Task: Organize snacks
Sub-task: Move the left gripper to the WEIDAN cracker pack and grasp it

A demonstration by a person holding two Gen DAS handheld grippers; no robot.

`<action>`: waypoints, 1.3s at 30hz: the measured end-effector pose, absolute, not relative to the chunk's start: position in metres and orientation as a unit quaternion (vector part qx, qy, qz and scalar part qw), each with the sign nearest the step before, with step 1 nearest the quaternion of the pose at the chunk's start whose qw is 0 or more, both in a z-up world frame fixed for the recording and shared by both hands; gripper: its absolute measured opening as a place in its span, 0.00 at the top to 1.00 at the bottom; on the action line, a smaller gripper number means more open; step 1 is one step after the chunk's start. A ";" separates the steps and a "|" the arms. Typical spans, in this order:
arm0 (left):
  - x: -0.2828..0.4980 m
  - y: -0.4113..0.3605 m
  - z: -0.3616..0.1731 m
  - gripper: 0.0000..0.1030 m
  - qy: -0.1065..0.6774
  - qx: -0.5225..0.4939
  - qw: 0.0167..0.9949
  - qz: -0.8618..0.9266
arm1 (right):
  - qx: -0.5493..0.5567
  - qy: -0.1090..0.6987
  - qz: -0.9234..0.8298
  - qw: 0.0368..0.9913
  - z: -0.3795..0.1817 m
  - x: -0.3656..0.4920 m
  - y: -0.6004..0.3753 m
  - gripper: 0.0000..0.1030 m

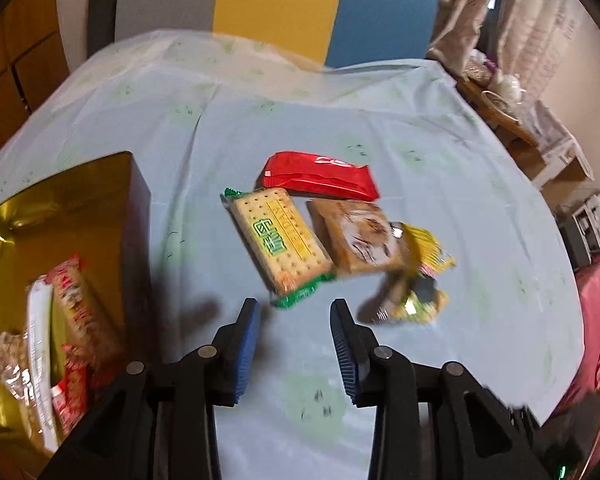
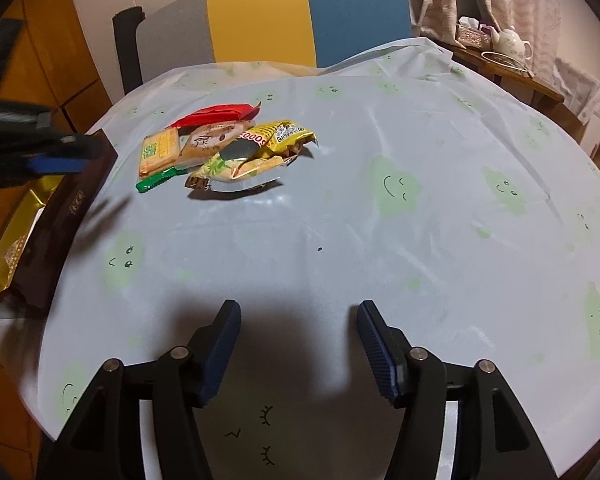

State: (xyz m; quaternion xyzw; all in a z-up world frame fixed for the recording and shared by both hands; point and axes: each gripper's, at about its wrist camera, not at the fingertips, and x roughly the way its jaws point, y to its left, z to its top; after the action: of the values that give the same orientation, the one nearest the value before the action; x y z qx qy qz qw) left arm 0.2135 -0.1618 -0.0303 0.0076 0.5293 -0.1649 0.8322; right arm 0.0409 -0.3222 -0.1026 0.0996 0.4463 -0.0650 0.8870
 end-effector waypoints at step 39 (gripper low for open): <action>0.089 -0.152 -0.061 0.48 0.459 0.121 0.856 -0.203 | 0.100 0.445 -0.065 0.888 -0.098 0.024 -0.323 0.30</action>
State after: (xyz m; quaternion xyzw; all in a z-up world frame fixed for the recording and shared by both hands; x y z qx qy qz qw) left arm 0.0889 -0.1519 -0.0608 0.1213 0.4588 -0.2033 0.8564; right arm 0.0244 -0.3225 -0.0983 0.0996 0.4449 -0.0651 0.8877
